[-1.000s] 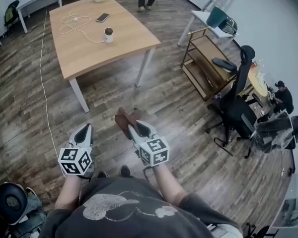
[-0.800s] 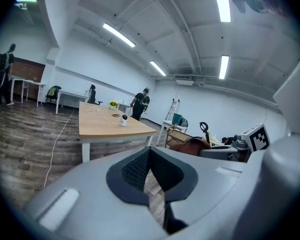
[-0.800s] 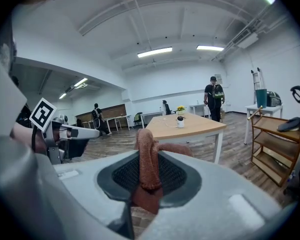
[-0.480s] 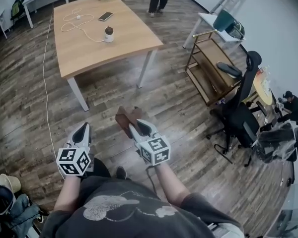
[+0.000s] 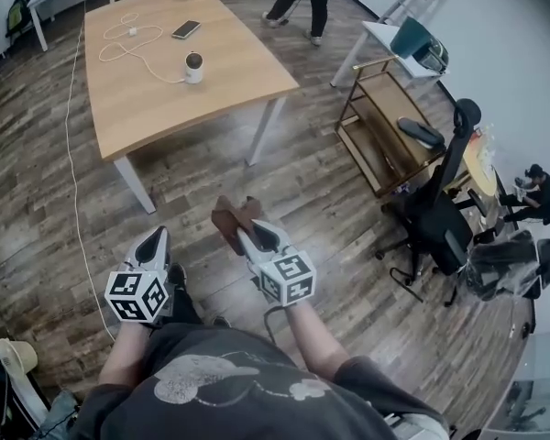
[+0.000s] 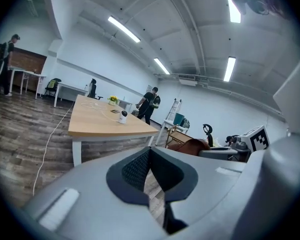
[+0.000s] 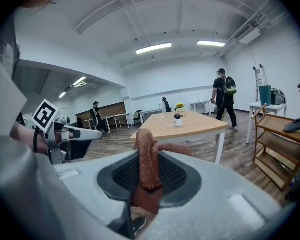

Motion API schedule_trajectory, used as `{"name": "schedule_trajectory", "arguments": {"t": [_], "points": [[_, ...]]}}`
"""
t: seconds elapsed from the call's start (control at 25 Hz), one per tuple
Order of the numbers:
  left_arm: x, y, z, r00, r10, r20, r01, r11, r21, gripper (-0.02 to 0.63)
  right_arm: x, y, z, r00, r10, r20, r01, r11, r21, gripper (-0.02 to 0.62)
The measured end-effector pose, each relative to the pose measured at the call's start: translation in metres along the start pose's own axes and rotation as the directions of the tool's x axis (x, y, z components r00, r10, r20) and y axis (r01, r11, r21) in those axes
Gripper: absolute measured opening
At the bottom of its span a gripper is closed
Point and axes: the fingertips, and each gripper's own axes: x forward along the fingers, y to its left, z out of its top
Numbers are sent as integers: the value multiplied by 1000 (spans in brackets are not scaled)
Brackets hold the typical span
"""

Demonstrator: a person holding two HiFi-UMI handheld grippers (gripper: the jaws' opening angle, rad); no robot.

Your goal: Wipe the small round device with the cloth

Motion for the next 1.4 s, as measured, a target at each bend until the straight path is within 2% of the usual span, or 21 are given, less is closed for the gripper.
{"name": "schedule_trajectory", "arguments": {"t": [0.28, 0.6, 0.84, 1.12, 1.4], "points": [[61, 30, 53, 995, -95, 8, 94, 995, 41, 18, 57, -24, 47, 996, -78, 44, 78, 997, 19, 77], [98, 87, 87, 993, -114, -7, 114, 993, 31, 18, 126, -24, 75, 994, -102, 34, 100, 994, 39, 77], [118, 116, 101, 989, -147, -31, 149, 986, 76, 18, 172, -25, 90, 991, -132, 33, 131, 990, 47, 77], [137, 154, 117, 994, -108, -20, 109, 993, 42, 18, 208, -23, 104, 994, -112, 17, 112, 994, 19, 77], [173, 175, 124, 998, -58, -26, 58, 998, 21, 18, 253, -58, 112, 997, -80, 11, 80, 996, 41, 77]]}}
